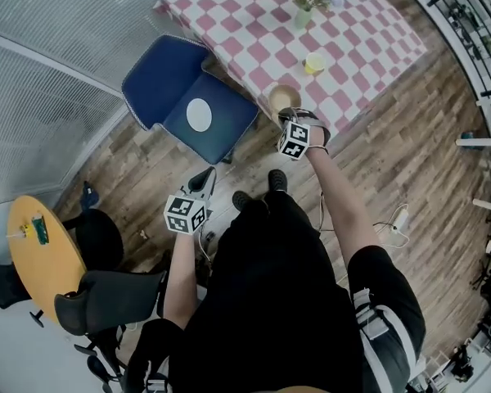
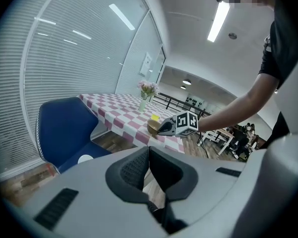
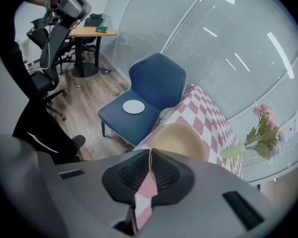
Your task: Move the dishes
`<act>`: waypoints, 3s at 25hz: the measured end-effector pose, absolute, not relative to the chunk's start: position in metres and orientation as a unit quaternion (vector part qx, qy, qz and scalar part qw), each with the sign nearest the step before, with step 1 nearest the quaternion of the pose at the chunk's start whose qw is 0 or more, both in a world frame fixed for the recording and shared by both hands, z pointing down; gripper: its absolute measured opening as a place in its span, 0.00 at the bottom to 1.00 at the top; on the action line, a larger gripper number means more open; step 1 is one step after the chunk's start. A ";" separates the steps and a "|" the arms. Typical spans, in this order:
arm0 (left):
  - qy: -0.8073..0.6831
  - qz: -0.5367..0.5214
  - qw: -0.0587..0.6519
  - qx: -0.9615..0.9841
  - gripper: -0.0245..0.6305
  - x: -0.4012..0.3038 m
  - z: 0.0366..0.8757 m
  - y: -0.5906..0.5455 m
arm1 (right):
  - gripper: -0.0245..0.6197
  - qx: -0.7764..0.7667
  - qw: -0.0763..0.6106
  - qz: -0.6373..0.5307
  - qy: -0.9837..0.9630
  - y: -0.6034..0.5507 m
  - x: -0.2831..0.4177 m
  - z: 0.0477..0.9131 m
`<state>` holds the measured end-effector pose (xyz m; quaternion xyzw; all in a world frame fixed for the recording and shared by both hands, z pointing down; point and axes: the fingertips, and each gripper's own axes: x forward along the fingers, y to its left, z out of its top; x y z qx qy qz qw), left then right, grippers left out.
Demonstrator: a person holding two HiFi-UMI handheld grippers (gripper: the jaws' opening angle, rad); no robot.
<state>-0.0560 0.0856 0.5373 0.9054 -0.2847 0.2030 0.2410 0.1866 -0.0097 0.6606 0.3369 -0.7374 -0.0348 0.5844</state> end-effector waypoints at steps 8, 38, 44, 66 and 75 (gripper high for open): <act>-0.249 0.211 0.232 0.917 0.07 0.020 0.540 0.070 | 0.08 0.356 0.598 -0.002 -0.718 0.017 0.281 0.670; -0.255 0.219 0.232 0.913 0.07 0.158 0.539 0.044 | 0.19 0.390 0.606 0.025 -0.693 -0.024 0.452 0.679; -0.257 0.216 0.233 0.913 0.07 0.155 0.539 0.042 | 0.31 0.394 0.600 0.015 -0.696 -0.028 0.449 0.676; -0.265 0.205 0.233 0.913 0.07 0.049 0.528 0.073 | 0.40 0.436 0.579 0.010 -0.689 0.007 0.358 0.640; -0.276 0.199 0.239 0.909 0.07 -0.004 0.528 0.091 | 0.22 0.416 0.580 0.002 -0.700 0.028 0.292 0.639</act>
